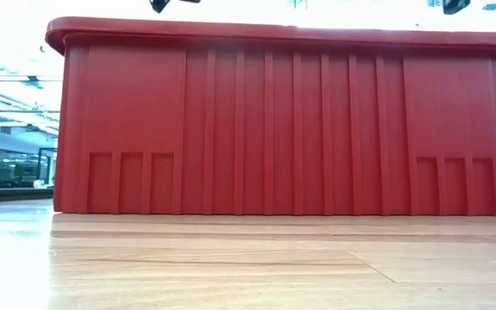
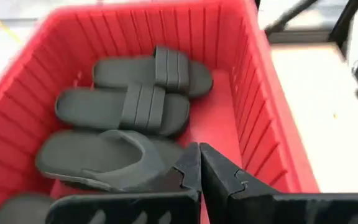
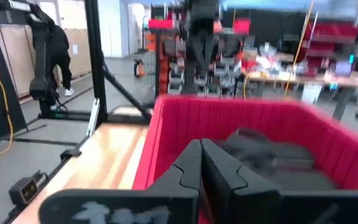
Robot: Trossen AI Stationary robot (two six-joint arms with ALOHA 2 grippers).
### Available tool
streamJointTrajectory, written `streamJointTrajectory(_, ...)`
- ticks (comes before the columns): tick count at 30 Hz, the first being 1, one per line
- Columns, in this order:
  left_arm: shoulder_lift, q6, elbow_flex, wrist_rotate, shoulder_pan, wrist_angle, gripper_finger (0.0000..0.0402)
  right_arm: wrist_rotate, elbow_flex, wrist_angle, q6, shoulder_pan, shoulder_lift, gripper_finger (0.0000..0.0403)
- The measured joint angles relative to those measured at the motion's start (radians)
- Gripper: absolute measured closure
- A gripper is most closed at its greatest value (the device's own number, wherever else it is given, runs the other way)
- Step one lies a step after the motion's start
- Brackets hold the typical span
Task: Pick and place slides into bin
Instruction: Return to Home Position
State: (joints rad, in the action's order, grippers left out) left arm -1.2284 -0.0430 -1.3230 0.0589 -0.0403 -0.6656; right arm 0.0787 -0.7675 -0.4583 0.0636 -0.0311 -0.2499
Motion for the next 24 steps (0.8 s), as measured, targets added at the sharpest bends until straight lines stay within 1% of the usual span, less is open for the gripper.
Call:
streamJointTrajectory(2, 0.077, 0.008, 0.098, -0.029, -0.008, 0.105, 0.0401, -0.001, 0.067, 0.025, -0.041, 0.000, 0.023, 0.0403)
streamJointTrajectory(6, 0.243, 0.067, 0.277, -0.049, -0.014, 0.217, 0.0401, 0.047, 0.213, 0.204, -0.099, 0.000, 0.071, 0.0403)
streamJointTrajectory(8, 0.331, 0.095, 0.356, -0.058, -0.008, 0.235, 0.0401, 0.057, 0.258, 0.277, -0.113, 0.000, 0.096, 0.0403)
streamJointTrajectory(10, 0.416, 0.129, 0.421, -0.059, 0.011, 0.277, 0.0401, 0.052, 0.283, 0.284, -0.129, 0.000, 0.118, 0.0403)
streamJointTrajectory(13, 0.530, 0.152, 0.510, -0.026, 0.036, 0.269, 0.0401, 0.051, 0.295, 0.287, -0.115, 0.000, 0.144, 0.0403)
streamJointTrajectory(17, 0.668, 0.148, 0.615, 0.037, 0.065, 0.272, 0.0401, 0.054, 0.304, 0.285, -0.041, 0.000, 0.180, 0.0403)
streamJointTrajectory(20, 0.780, 0.151, 0.696, 0.048, 0.076, 0.274, 0.0401, 0.062, 0.330, 0.292, -0.035, 0.000, 0.207, 0.0403)
streamJointTrajectory(24, 0.912, 0.171, 0.782, 0.047, 0.076, 0.273, 0.0401, 0.182, 0.384, 0.323, -0.083, 0.000, 0.245, 0.0403)
